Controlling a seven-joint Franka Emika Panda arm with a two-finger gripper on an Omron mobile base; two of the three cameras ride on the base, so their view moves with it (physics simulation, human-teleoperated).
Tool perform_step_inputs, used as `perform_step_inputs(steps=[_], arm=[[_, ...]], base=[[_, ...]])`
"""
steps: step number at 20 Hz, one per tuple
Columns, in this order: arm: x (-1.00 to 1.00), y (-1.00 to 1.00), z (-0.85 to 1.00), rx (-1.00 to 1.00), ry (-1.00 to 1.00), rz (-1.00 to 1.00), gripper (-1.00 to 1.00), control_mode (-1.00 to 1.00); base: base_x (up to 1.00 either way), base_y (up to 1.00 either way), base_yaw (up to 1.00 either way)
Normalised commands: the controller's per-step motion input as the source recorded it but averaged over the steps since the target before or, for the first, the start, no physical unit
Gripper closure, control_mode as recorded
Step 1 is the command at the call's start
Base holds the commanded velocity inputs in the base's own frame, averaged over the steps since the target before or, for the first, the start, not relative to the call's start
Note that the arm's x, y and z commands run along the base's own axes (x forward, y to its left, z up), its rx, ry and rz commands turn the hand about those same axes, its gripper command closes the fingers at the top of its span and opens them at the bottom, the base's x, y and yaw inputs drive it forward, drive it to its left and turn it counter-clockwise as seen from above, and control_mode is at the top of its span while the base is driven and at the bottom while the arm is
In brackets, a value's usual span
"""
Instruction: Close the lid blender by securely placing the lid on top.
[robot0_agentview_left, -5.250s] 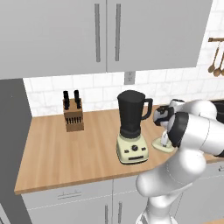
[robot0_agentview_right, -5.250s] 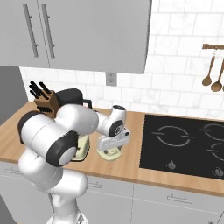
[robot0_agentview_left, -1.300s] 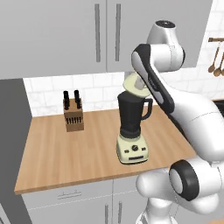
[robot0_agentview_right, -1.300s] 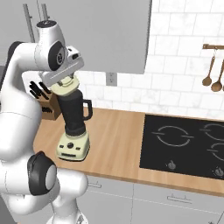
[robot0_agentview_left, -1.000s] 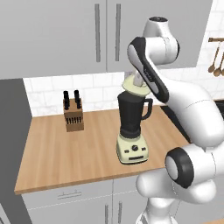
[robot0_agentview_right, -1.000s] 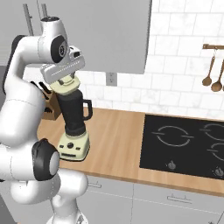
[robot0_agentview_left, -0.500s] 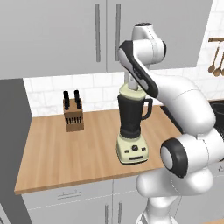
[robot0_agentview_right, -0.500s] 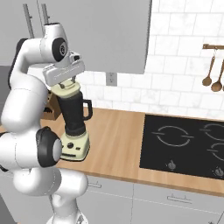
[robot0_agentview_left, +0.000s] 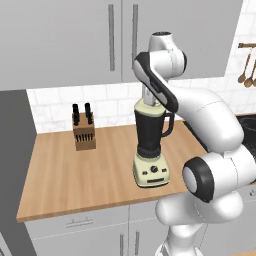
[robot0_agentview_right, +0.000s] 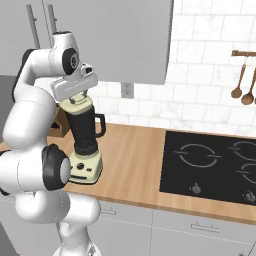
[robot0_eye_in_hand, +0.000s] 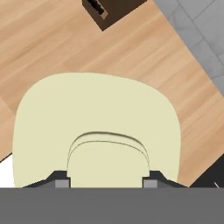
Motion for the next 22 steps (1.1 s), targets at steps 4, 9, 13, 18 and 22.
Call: perform_step_inputs(steps=[4, 9, 13, 18, 22], arm=[[0.21, 0.00, 0.00, 0.00, 0.00, 0.00, 1.00, -1.00], [0.13, -0.04, -0.09, -0.01, 0.00, 0.00, 1.00, -1.00], [0.00, -0.16, -0.29, 0.00, 0.00, 0.00, 1.00, -1.00], [0.26, 0.00, 0.00, 0.03, 0.00, -0.02, 1.00, -1.00], [0.20, 0.00, 0.06, 0.01, 0.00, -0.01, 1.00, -1.00]], base=[[0.00, 0.00, 0.00], [0.00, 0.00, 0.00], [0.00, 0.00, 0.00], [0.00, 0.00, 0.00], [0.00, 0.00, 0.00]])
